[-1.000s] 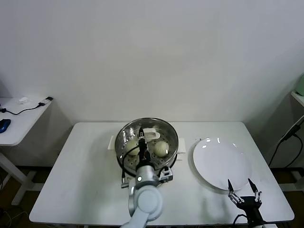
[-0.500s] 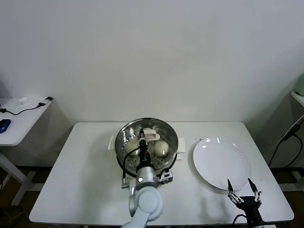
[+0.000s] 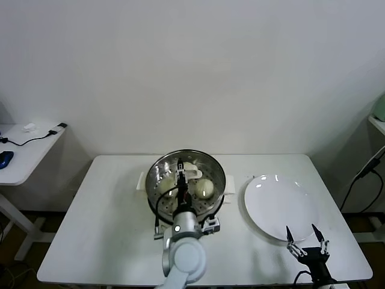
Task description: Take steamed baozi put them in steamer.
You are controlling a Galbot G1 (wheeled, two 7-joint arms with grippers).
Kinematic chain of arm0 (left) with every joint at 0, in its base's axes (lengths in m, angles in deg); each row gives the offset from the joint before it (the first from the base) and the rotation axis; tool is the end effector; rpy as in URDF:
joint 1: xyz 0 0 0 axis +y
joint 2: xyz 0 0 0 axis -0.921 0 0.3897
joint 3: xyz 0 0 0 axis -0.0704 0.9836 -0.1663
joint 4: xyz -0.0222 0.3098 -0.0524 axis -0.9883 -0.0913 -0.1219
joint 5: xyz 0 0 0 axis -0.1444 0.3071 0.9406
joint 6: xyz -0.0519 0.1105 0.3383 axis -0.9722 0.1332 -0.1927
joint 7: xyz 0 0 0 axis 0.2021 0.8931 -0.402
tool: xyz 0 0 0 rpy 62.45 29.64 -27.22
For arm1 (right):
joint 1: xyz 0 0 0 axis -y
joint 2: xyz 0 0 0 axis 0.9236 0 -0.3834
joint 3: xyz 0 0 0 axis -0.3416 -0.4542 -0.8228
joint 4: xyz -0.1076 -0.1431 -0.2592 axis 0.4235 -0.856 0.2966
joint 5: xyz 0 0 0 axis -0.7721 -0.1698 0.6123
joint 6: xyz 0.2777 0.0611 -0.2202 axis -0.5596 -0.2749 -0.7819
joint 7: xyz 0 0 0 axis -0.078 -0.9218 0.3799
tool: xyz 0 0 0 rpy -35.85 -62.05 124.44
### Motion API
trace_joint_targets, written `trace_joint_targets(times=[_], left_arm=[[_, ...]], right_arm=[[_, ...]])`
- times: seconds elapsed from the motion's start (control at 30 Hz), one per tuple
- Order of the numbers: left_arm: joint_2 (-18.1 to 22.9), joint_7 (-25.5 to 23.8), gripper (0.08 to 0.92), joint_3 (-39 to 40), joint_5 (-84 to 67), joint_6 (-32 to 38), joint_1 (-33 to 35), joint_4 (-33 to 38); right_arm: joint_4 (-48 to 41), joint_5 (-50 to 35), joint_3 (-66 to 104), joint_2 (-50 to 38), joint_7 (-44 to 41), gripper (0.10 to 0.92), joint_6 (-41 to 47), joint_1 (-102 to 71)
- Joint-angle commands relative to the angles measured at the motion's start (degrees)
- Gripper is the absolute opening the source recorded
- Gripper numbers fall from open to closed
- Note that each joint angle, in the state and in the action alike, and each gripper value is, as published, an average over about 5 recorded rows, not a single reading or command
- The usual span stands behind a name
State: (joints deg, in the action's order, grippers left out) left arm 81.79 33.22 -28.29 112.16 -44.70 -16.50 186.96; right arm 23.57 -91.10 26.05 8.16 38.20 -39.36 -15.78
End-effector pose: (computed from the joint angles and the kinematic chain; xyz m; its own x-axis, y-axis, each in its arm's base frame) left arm 0.2701 -0.1881 -0.2410 -0.9925 -0.1211 0.0134 0.0042 0.0763 0.9971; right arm 0.1484 -0.1303 -0.3661 -0.9867 0.0152 0.1619 -0.0047 0.9925 -0.1223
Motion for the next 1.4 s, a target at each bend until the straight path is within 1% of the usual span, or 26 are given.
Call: trace_joint_targets(times=[0.03, 0.2, 0.27, 0.33, 0.4, 0.53, 0.63, 0.7, 0.77, 0.87, 0.93, 1.03, 1.13, 1.27, 1.4], left_arm=[[-4.0, -0.2, 0.55, 0.9, -6.8, 0.4, 1.7, 6.6], [-5.8, 2.0, 0.697, 0.5, -12.2, 2.7, 3.6, 9.3], [-6.4, 4.2, 0.748, 0.1, -16.3, 4.4, 4.5, 10.5], [-7.1, 7.4, 0.793, -1.0, -23.4, 8.3, 5.6, 11.6], [-7.9, 11.6, 0.815, -3.2, -35.4, 14.8, 6.9, 12.9], [-9.9, 20.1, 0.822, -10.5, -63.5, 28.2, 10.0, 16.1], [-11.7, 23.0, 0.823, -19.1, -84.7, 32.8, 13.6, 19.6], [-12.3, 22.2, 0.823, -26.4, -95.3, 35.0, 16.1, 20.9], [-13.0, 20.6, 0.823, -34.2, -104.6, 37.6, 18.5, 20.5], [-14.9, 19.0, 0.823, -43.5, -115.3, 41.0, 21.9, 17.5], [-16.5, 18.8, 0.823, -47.0, -120.6, 43.0, 24.0, 14.5], [-18.9, 18.4, 0.823, -48.9, -125.7, 46.4, 26.4, 9.2], [-19.8, 17.4, 0.823, -48.4, -126.1, 50.1, 27.8, 3.4], [-19.3, 16.3, 0.823, -46.1, -123.5, 53.9, 28.5, -3.1], [-18.1, 15.5, 0.823, -43.9, -120.4, 55.9, 29.0, -6.0]], right_arm=[[0.1, 0.3, -0.2, -0.2, -0.5, 0.823, 1.0, 0.2], [-0.3, 0.3, -0.8, -0.1, -0.3, 0.823, 2.7, 0.8], [-0.1, 0.3, -1.0, -0.1, -0.1, 0.823, 3.1, 0.9], [0.1, 0.2, -1.3, -0.1, 0.3, 0.823, 3.0, 1.0], [0.4, -0.5, -1.4, -0.2, 0.3, 0.823, 2.0, 1.0], [1.2, -3.1, -1.3, -0.4, -1.0, 0.823, -1.2, 1.0], [1.5, -4.7, -1.2, -0.4, -2.0, 0.823, -3.4, 1.2], [1.6, -4.9, -1.3, -0.2, -2.1, 0.823, -4.0, 1.5], [1.4, -4.9, -1.5, 0.1, -2.1, 0.823, -4.6, 1.9], [1.0, -4.7, -1.8, 0.5, -2.0, 0.823, -5.0, 2.4], [0.6, -4.6, -1.9, 0.7, -1.9, 0.823, -5.0, 2.6], [-0.1, -4.4, -1.8, 0.8, -1.7, 0.823, -5.2, 2.8], [-0.8, -4.6, -1.7, 0.8, -1.3, 0.823, -5.3, 3.0], [-1.6, -4.9, -1.4, 0.9, -0.6, 0.823, -5.0, 3.3], [-2.3, -5.0, -1.4, 0.8, -0.4, 0.823, -4.9, 3.4]])
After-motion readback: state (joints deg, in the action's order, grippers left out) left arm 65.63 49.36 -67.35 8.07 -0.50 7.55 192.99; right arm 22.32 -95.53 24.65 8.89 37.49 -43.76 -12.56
